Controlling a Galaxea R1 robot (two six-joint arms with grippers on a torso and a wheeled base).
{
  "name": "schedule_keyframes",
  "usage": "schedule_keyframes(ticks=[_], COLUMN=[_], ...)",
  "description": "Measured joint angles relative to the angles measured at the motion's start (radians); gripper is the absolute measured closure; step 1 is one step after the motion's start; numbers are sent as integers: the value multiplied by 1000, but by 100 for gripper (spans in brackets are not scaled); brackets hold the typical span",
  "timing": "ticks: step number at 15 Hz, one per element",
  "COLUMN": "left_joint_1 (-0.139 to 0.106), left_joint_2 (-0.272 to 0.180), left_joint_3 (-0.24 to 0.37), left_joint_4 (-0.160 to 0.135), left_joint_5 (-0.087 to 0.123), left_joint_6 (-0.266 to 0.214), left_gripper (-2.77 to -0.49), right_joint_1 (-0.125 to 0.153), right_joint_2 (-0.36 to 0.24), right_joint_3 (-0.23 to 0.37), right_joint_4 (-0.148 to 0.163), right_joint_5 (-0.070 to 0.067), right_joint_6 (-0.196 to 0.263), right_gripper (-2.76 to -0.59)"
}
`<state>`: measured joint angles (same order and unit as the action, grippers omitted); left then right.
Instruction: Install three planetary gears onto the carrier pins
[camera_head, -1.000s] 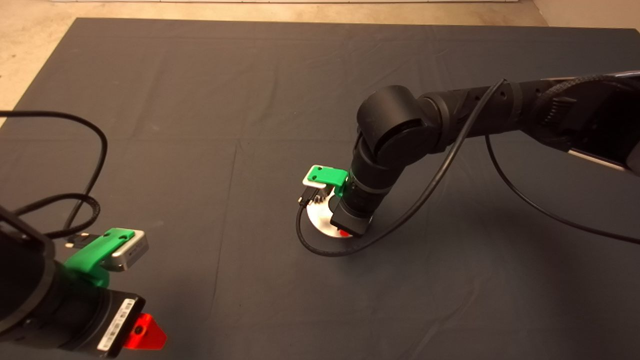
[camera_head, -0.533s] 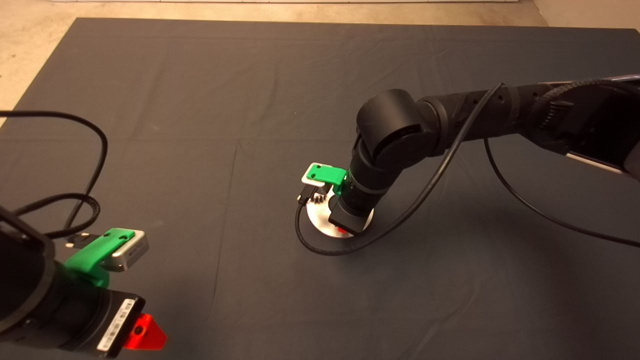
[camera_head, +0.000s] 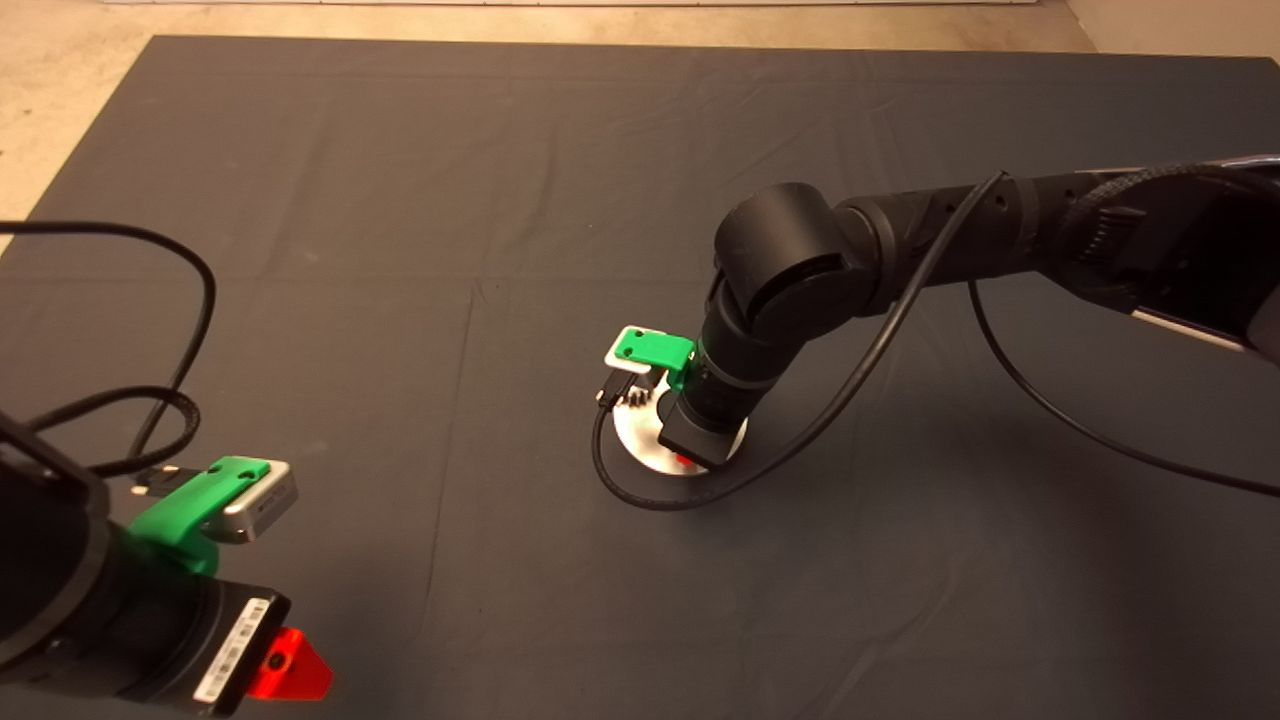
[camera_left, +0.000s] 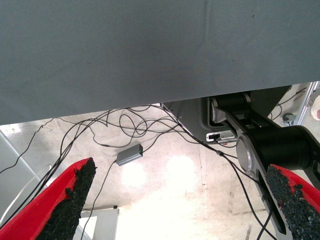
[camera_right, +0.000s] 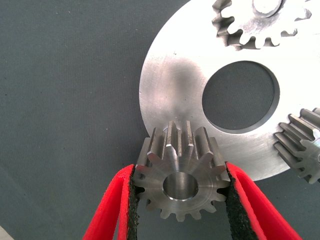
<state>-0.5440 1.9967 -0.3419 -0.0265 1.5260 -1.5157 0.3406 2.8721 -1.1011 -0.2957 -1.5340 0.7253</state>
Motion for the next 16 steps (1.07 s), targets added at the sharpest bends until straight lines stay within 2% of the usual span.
schedule_keyframes(ticks=[6, 16], left_joint_1=[0, 0], left_joint_2=[0, 0], left_joint_3=[0, 0], left_joint_4=[0, 0], left_joint_5=[0, 0], left_joint_6=[3, 3], left_gripper=[-247, -247], right_joint_1=[-11, -11], right_joint_2=[-3, -14], right_joint_3=[0, 0], right_joint_4=[-1, -1], right_joint_5=[0, 0], right_joint_6=[0, 0], right_gripper=[-96, -96])
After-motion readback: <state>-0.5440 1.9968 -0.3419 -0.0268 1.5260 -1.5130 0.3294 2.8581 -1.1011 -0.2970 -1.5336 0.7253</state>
